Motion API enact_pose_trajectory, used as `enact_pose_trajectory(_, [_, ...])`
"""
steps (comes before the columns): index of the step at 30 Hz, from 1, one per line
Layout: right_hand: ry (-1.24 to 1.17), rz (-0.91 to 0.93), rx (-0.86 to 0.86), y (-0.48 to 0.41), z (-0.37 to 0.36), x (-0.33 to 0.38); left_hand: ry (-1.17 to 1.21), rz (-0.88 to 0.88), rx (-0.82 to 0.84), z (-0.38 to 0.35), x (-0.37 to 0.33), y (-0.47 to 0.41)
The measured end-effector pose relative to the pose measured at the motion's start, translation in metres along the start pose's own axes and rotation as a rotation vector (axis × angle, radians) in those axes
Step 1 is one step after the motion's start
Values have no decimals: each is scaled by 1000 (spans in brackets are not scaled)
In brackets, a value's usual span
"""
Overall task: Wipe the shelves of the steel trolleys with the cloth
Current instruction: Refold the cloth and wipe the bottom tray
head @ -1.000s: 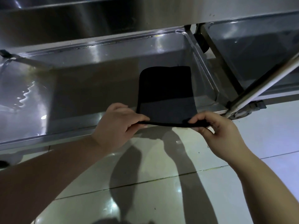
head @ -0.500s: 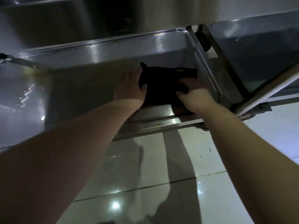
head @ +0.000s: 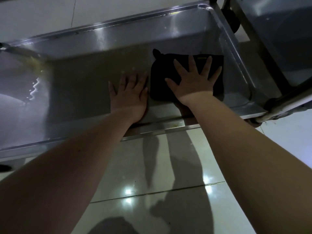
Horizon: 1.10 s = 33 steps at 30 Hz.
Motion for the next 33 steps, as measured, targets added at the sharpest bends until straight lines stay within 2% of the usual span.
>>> enact_pose_trajectory(5, [56,28,57,5,-10,2,15,7,-12,-1,1,0])
enact_pose_trajectory(9, [52,127,103,50,-17,2,15,7,-31,-2,1,1])
enact_pose_trajectory(15, [96,184,-11,98,-21,20,29,-2,-29,-2,5,4])
enact_pose_trajectory(19, [100,234,-42,87,-12,-31,38,-8,-40,1,5,7])
enact_pose_trajectory(24, [131,80,24,71,2,-121,9,-1,-33,-1,1,6])
enact_pose_trajectory(28, [102,72,81,73,-4,-98,7,-7,-40,-2,1,6])
enact_pose_trajectory(33, [74,159,101,65,-8,-72,-6,-17,-63,-3,2,10])
Point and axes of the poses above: each hand's wrist, its own y-axis away from the middle knuckle, its own z-axis out of the back of the hand, x = y × z, the point moved 4 cm from there along -y, towards the middle knuckle, and after that the axes turned 1 degree about z, right-handed, at the moved point
